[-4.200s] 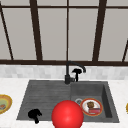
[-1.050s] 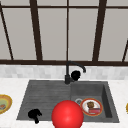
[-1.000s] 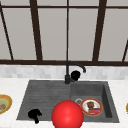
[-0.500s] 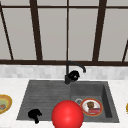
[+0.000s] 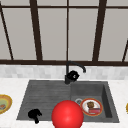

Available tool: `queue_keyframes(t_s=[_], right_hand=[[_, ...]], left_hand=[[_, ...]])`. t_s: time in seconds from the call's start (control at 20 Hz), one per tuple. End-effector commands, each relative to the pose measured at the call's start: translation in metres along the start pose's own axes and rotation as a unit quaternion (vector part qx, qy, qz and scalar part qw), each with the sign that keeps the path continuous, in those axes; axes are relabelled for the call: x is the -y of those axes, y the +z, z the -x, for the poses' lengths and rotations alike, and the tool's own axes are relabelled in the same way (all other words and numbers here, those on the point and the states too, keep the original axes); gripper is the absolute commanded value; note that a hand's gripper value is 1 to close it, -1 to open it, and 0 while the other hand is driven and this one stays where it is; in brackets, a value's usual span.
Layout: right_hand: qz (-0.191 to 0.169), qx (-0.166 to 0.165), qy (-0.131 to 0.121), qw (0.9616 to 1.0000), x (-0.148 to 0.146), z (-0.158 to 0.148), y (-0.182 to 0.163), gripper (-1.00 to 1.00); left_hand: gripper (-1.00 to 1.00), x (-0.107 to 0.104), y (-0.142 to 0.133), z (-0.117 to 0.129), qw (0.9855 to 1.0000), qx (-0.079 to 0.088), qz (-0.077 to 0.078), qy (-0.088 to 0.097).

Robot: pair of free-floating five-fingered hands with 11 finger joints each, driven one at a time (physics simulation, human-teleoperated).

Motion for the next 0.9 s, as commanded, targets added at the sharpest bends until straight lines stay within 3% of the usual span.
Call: queue_keyframes(t_s=[0.0, 0.2, 0.25, 0.35, 0.4, 0.7, 0.85], right_hand=[[0.007, 0.003, 0.003, 1.0, 0.019, -0.016, 0.019, 1.0], [0.015, -0.029, -0.01, 0.9994, 0.016, -0.02, 0.02, 1.0], [0.001, -0.047, -0.018, 0.9987, -0.004, -0.004, 0.001, 1.0], [0.01, -0.048, -0.014, 0.9987, -0.005, -0.006, -0.001, 1.0], [0.007, -0.046, -0.012, 0.9988, -0.006, -0.005, -0.002, -1.0], [-0.008, -0.05, 0.0, 0.9987, 0.001, 0.0, -0.006, -1.0], [-0.045, -0.038, -0.012, 0.9982, 0.013, 0.013, -0.019, -1.0]], left_hand=[[0.0, 0.0, 0.0, 0.0, 1.0, 0.0, 0.0, 0.0], [0.0, 0.0, 0.0, 0.0, 1.0, 0.0, 0.0, 0.0], [0.0, 0.0, 0.0, 0.0, 1.0, 0.0, 0.0, 0.0], [0.0, 0.0, 0.0, 0.0, 1.0, 0.0, 0.0, 0.0], [0.0, 0.0, 0.0, 0.0, 1.0, 0.0, 0.0, 0.0], [0.0, 0.0, 0.0, 0.0, 1.0, 0.0, 0.0, 0.0], [0.0, 0.0, 0.0, 0.0, 1.0, 0.0, 0.0, 0.0]])
